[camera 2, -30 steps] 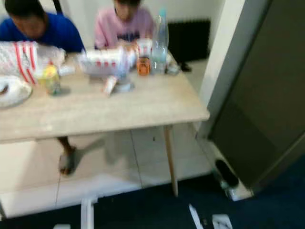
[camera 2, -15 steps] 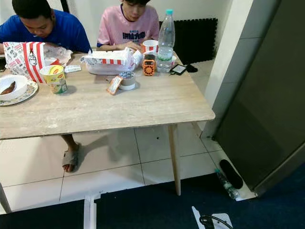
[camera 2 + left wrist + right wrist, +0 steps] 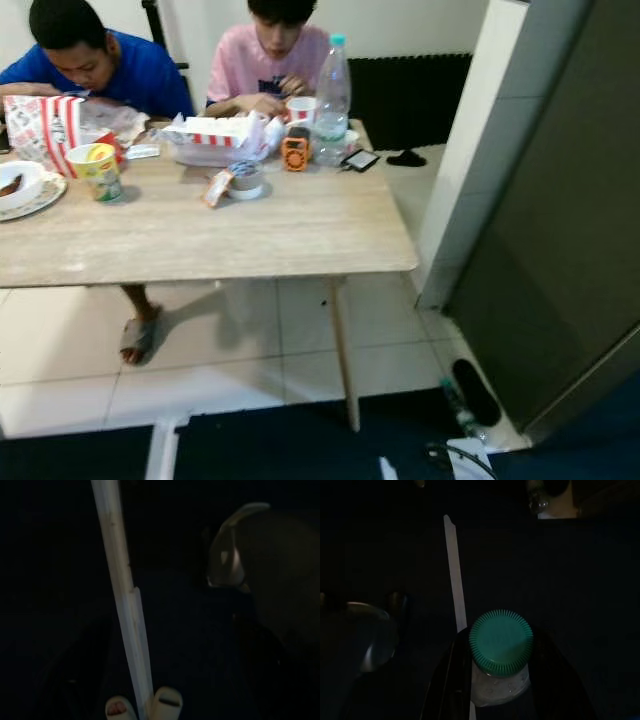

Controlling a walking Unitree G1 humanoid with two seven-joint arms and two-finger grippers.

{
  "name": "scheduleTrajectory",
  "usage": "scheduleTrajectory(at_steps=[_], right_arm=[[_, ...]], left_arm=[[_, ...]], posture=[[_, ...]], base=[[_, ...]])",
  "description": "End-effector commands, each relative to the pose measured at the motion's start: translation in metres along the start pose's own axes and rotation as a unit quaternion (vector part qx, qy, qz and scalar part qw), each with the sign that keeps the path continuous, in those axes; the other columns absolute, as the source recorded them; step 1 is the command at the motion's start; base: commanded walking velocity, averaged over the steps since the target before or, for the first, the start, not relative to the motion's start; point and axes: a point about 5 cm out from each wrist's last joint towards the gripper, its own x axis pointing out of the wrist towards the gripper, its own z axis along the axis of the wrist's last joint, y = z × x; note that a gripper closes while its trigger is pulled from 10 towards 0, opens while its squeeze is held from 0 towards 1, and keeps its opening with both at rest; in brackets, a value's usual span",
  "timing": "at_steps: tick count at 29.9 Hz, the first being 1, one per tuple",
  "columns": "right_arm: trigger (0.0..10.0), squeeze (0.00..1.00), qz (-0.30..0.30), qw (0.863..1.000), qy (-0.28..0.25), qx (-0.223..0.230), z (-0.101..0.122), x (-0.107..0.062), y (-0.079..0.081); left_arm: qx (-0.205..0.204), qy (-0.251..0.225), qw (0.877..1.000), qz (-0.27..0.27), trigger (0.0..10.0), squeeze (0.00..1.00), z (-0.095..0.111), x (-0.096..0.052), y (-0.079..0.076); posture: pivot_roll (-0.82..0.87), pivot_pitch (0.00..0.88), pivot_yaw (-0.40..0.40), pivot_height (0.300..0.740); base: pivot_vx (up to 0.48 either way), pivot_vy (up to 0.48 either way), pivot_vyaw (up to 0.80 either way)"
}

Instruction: Restocking fridge

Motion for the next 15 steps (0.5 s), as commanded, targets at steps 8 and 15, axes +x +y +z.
scheduleTrajectory(at_steps=[8, 15], right_arm=[[10.0, 0.0, 0.001, 1.0, 0.006, 0.001, -0.0027, -0.0001, -0.0004], [10.0, 0.0, 0.0, 1.0, 0.006, 0.003, -0.0021, -0.0001, -0.0006]], left_arm=[[0.003, 0.007, 1.0, -0.024, 10.0, 0.0, -0.0019, 0.0021, -0.0164], [0.006, 0.004, 1.0, -0.025, 10.0, 0.0, 0.0043, 0.003, -0.0186]], posture=[[-0.02, 0.0, -0.004, 0.74], [-0.02, 0.0, -0.003, 0.74]], base=[[0.0, -0.468, 0.0], [0.0, -0.47, 0.0]])
